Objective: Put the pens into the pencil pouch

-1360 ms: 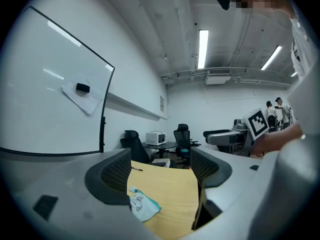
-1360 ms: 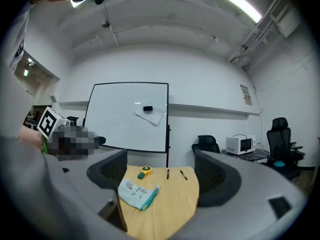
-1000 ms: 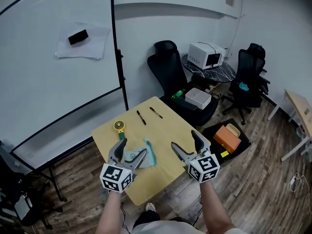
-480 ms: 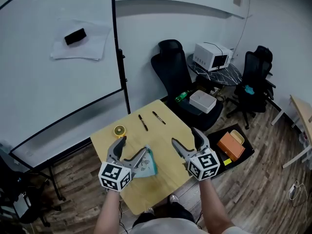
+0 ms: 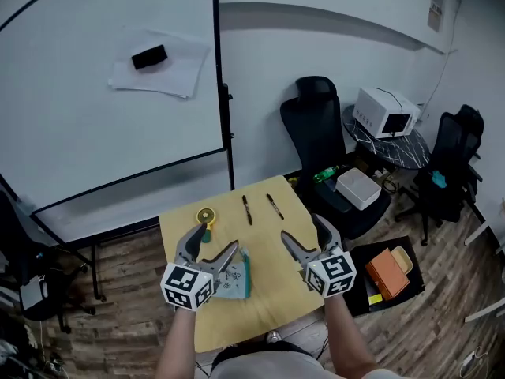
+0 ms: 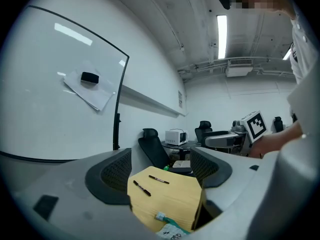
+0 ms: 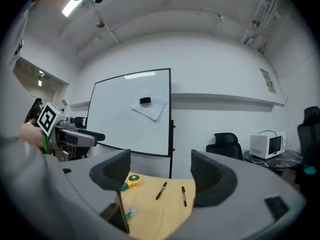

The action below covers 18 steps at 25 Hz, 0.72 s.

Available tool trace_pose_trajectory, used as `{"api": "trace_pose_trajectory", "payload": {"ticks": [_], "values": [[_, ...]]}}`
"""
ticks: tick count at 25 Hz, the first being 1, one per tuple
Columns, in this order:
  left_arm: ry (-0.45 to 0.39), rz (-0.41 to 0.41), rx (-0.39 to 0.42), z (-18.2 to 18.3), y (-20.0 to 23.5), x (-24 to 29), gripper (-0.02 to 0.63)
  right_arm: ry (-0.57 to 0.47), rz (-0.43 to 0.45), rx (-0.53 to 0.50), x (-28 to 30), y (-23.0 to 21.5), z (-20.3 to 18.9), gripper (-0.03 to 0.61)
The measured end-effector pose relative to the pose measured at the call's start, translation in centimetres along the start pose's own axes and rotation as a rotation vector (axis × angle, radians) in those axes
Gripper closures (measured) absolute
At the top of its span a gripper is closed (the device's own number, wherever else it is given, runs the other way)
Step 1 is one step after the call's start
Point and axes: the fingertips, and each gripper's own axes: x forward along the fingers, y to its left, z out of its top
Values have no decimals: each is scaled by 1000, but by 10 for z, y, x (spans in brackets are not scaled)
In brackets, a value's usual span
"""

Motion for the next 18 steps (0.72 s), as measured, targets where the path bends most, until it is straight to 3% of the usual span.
{"api": "trace_pose_trajectory", "payload": {"ticks": [6,11,18], "values": [[24,65,-16,-5,10,-9,272,-21,64,10,17,5,6,224],[68,57,-26,-20,9,-10,273,-14,74,17,23,14,2,230],[234,1,-64,-89,-14,0,273,48,76,41,16,22,-28,247]]}}
